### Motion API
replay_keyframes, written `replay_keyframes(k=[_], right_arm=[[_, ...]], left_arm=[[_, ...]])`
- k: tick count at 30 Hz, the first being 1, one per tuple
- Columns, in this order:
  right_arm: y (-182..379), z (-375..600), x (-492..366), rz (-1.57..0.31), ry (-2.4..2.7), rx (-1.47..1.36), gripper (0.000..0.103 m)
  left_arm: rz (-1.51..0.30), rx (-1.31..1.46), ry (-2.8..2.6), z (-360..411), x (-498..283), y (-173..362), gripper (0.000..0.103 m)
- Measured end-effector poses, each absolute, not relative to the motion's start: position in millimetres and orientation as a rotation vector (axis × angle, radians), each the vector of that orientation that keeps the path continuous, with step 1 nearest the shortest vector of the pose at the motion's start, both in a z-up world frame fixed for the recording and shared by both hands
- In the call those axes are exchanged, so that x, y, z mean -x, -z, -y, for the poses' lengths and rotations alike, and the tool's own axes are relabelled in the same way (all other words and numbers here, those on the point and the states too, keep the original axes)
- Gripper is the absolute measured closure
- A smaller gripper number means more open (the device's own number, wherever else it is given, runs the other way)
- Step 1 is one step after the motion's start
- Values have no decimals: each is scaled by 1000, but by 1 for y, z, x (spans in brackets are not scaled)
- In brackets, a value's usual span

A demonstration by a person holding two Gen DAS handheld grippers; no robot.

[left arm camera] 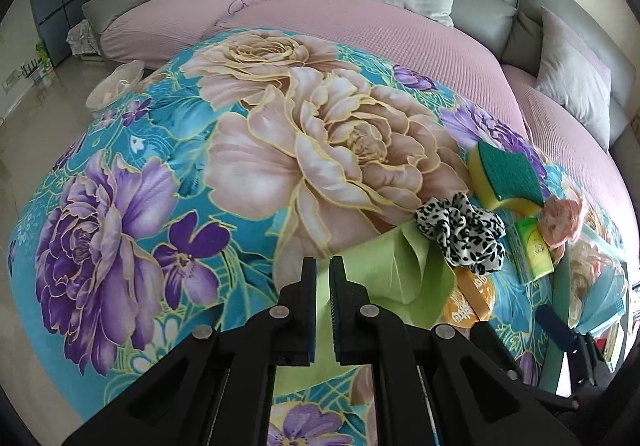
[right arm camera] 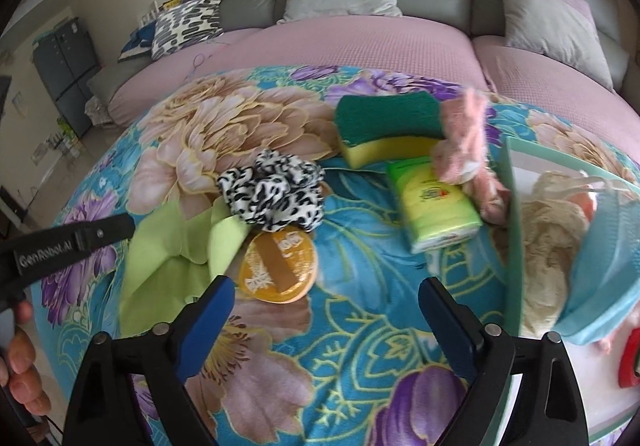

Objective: Organize soft objects

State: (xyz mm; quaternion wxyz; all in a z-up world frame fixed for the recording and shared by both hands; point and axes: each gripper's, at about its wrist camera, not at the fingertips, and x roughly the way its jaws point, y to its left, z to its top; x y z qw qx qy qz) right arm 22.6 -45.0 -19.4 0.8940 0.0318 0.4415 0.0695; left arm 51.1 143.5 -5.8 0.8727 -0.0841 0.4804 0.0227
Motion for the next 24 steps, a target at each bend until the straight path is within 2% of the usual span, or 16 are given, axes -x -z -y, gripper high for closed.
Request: replay_keyframes(k=[7, 16, 17, 19, 21, 24], right_arm=[[28, 35, -28, -939, -153, -36, 18], [35, 23, -33, -953, -167, 0, 20], [36, 21, -34, -954, -167, 4, 21], [37, 19, -35, -953, -165, 16, 21], [38, 17, -36, -954, -161, 27, 22], [38, 16, -36, -949, -153, 30, 29]], left_arm=[[-1035, 202, -37, -149, -55, 14, 97], [-1089, 233, -41, -153, -61, 30, 95], [-1092, 231, -43, -154, -61, 31, 92], [-1093, 221, -50, -153, -62, 32, 78], [-1090, 217, -53, -154, -62, 32, 54], [-1089, 217, -49, -154, -63, 32, 48]])
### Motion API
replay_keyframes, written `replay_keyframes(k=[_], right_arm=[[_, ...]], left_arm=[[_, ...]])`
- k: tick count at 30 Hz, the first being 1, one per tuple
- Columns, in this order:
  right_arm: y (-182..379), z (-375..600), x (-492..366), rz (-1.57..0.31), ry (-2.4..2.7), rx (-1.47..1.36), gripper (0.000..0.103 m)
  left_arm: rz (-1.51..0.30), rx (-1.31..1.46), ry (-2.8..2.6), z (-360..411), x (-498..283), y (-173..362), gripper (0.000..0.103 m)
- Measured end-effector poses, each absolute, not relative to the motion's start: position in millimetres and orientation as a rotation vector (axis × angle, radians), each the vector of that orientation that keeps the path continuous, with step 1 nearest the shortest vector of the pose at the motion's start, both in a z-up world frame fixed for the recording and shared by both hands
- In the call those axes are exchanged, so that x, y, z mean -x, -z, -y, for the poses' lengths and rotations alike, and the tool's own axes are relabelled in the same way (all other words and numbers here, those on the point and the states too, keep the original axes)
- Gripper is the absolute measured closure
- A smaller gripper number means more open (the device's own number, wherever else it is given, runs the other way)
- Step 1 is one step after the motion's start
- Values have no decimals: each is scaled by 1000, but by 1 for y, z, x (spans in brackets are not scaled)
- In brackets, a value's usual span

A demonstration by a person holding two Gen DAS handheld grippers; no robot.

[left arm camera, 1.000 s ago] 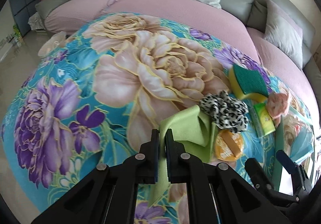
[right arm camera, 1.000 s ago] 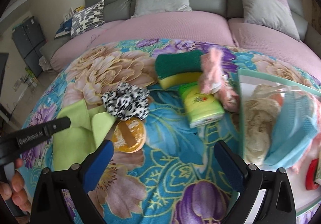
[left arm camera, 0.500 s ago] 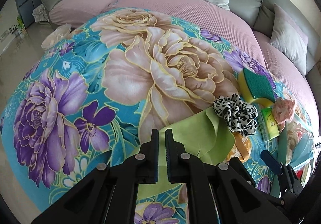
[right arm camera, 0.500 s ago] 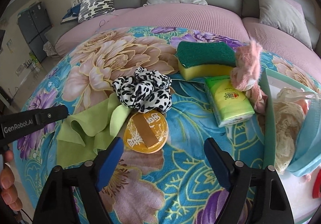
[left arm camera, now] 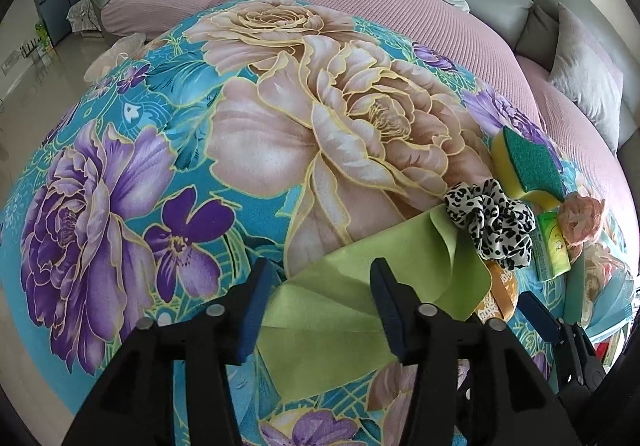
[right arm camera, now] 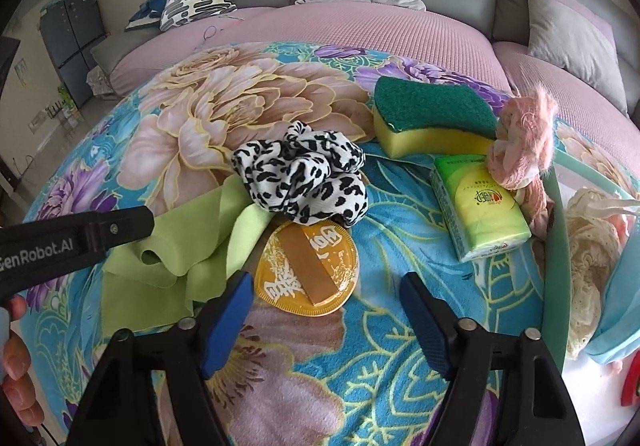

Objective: Organize soft objects

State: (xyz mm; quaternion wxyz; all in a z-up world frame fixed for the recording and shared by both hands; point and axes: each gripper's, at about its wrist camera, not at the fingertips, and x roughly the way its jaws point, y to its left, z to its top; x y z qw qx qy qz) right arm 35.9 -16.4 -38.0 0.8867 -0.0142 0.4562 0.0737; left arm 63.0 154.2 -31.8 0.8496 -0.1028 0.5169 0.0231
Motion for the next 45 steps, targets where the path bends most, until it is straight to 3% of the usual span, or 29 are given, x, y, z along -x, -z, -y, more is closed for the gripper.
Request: replay_keyframes(k=[3, 9, 15, 17, 32, 45], right_arm=[[37, 17, -36, -946, -160, 23, 32], [35, 15, -35, -941, -185, 18, 44], [34, 14, -33, -938, -203, 11, 51], [33, 15, -33, -936, -209, 1, 51], [28, 34, -23, -957, -177, -47, 51], [7, 66, -9, -908, -104, -96, 51]], left_arm=[[-1096, 214, -42, -153, -65, 34, 35], [-1081, 220, -24, -151, -66, 35, 18], [-1070, 234, 0, -147, -68, 37, 14], [-1070, 235, -1, -147, -68, 38, 6], [-1082, 238, 51, -137, -74, 49, 5], [-1152, 49, 170, -98, -71, 61, 5]])
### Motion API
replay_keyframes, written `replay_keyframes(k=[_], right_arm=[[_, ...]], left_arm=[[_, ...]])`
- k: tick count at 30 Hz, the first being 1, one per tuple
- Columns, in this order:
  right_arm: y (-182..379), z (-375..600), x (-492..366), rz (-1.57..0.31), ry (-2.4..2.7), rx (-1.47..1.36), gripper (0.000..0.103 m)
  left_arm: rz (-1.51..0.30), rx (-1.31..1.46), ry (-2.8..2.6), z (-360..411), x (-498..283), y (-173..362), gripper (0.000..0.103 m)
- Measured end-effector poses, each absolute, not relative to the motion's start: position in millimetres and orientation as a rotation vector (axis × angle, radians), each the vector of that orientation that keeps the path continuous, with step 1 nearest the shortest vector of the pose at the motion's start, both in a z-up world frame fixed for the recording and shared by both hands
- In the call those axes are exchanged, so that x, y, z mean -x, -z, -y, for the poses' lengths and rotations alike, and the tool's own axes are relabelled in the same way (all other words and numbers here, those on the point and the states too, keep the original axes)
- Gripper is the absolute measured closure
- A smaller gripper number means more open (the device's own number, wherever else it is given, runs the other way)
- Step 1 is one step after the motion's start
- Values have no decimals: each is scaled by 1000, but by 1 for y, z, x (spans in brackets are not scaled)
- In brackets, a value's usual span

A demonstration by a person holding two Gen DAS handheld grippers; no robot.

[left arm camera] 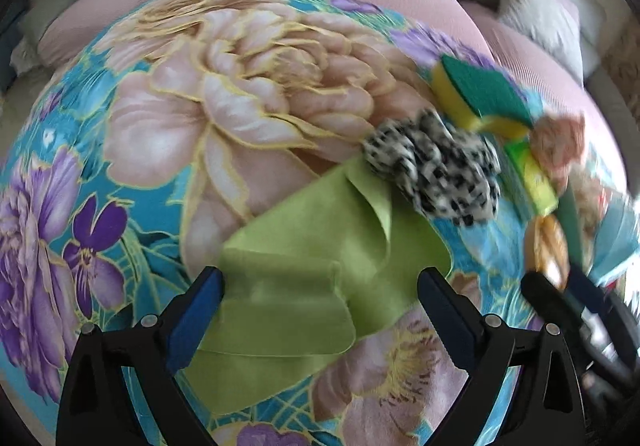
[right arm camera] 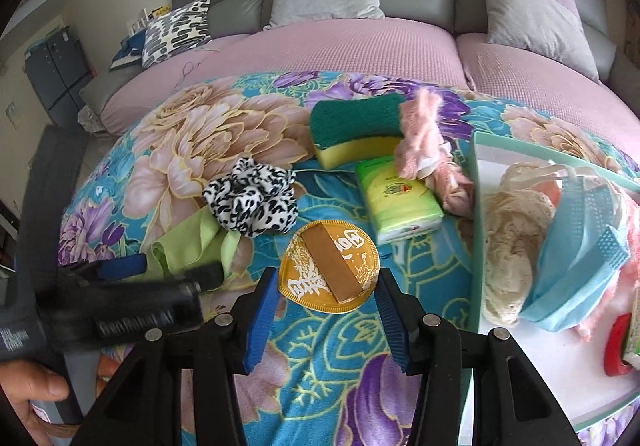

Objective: Organize soft objects

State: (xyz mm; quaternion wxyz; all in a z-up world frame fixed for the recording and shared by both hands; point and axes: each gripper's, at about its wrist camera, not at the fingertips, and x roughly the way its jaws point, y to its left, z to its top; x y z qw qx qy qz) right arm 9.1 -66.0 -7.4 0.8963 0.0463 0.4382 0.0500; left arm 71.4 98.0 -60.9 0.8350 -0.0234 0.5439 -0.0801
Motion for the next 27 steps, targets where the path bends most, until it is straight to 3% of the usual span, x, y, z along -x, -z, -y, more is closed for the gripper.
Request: replay_keyframes(k=[16, 19, 24, 27], right_arm=[[5, 71, -8, -903, -98, -112, 51], [5, 71, -8, -903, -99, -110, 51], [5, 70, -9, -903, -98, -109, 51], [5, 70, -9, -904, -100, -109, 51]], left_arm=[[-1181, -78, 161, -73, -68, 68, 7], [-1175, -73, 168, -74, -66, 65, 21], [-1156, -28, 146, -91, -67, 57, 59], [-1149, -8, 123, -99, -69, 57, 77]])
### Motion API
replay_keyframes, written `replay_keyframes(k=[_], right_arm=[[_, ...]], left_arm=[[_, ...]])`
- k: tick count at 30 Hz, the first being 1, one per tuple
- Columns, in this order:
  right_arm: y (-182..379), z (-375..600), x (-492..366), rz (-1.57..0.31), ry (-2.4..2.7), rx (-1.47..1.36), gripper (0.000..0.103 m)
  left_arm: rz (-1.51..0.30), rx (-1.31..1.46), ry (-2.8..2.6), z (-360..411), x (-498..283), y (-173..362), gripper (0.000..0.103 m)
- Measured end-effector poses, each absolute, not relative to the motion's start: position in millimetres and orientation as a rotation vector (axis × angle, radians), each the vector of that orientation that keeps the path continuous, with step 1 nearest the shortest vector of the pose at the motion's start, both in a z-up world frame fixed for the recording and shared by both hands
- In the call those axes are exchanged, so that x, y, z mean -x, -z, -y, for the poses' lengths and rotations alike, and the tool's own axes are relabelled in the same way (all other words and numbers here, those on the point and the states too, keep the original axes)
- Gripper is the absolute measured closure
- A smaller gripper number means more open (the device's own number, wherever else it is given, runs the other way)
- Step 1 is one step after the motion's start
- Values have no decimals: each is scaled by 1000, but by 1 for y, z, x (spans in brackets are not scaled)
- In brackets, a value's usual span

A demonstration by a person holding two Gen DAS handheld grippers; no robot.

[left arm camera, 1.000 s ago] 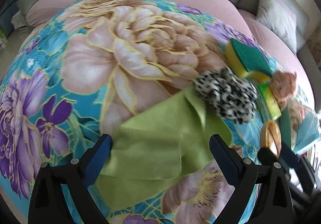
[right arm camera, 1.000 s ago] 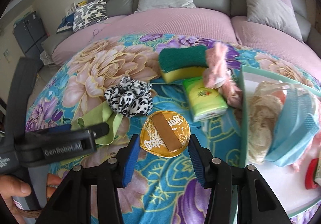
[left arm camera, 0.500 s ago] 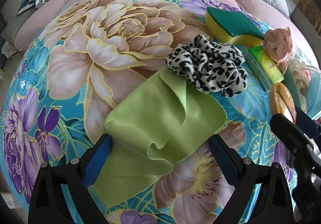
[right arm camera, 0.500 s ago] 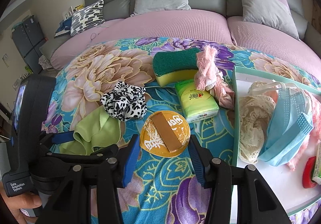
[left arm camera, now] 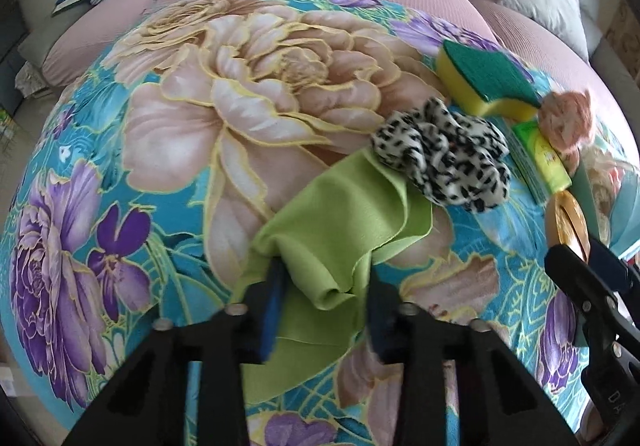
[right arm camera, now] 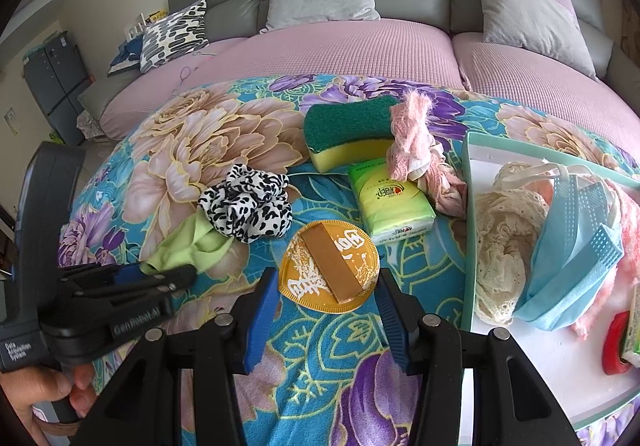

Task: Organize soft objects
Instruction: 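Lift the green cloth with the left tool while the right tool grasps the orange tin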

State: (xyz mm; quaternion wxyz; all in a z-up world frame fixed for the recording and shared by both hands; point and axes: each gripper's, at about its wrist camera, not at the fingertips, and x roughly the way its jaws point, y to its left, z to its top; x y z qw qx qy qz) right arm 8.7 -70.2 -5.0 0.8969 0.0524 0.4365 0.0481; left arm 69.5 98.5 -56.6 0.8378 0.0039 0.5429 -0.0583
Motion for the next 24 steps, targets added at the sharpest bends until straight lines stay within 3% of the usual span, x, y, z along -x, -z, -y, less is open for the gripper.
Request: replay_keyframes(k=[6, 13, 24], right_arm=[[6, 70, -9, -905, -100, -108, 51], [6, 69, -8, -902, -102, -106, 51], [-8, 73, -2, -860, -100, -110, 51]], left_arm=[[-1136, 46, 109, -113, -73, 55, 89], [-1118, 81, 95, -124, -70, 48, 94], [-960, 106, 56, -139, -55, -5, 95]])
